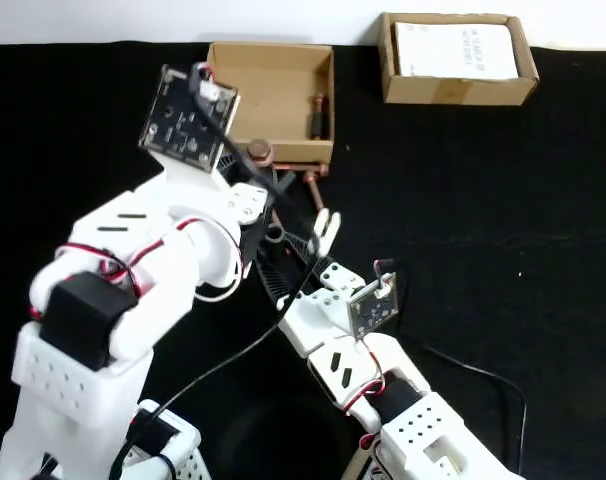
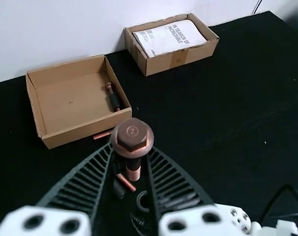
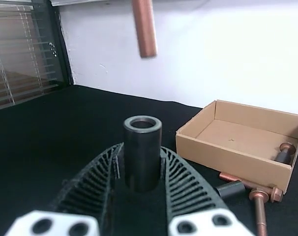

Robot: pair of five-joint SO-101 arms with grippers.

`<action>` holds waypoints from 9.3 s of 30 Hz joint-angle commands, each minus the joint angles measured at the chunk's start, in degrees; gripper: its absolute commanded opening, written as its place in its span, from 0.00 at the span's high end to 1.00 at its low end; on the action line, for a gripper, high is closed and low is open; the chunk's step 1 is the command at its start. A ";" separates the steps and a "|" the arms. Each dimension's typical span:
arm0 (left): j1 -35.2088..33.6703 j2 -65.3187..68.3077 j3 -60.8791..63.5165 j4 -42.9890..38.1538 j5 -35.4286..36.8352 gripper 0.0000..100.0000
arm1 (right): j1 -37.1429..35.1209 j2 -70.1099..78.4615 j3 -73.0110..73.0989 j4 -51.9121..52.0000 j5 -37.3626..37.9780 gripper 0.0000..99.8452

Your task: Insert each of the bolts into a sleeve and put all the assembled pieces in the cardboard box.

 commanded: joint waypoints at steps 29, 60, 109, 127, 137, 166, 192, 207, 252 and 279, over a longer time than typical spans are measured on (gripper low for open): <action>1.19 1.19 5.49 -0.62 0.26 0.99 | -0.13 -0.84 7.08 -1.01 -0.35 0.99; 6.73 1.01 3.82 2.20 0.26 0.99 | -0.13 -0.75 7.08 -0.92 -0.35 0.99; 1.71 0.92 6.64 20.66 -14.51 0.80 | 1.01 -0.84 6.29 2.33 -0.35 0.99; -23.43 -23.16 5.76 23.82 -14.95 0.99 | 17.89 29.67 -41.45 8.92 -0.35 0.99; -43.47 -49.45 34.59 23.74 -26.99 0.99 | 17.63 63.87 -60.88 -11.03 6.07 0.99; -46.02 -51.56 39.43 20.92 -21.10 0.99 | 20.88 107.21 -102.29 -4.88 6.07 0.99; -46.29 -51.47 40.66 20.92 -21.01 0.99 | 20.79 95.60 -96.04 0.40 6.07 0.83; -51.65 -51.38 42.24 20.84 -21.27 0.98 | 15.87 54.81 -79.34 56.57 5.89 0.83; -51.47 -52.00 46.37 18.90 -21.45 0.98 | 2.07 124.26 -162.77 120.84 1.93 0.83; -51.47 -51.82 46.29 18.90 -21.45 0.98 | 0.40 126.99 -165.67 124.88 4.92 0.83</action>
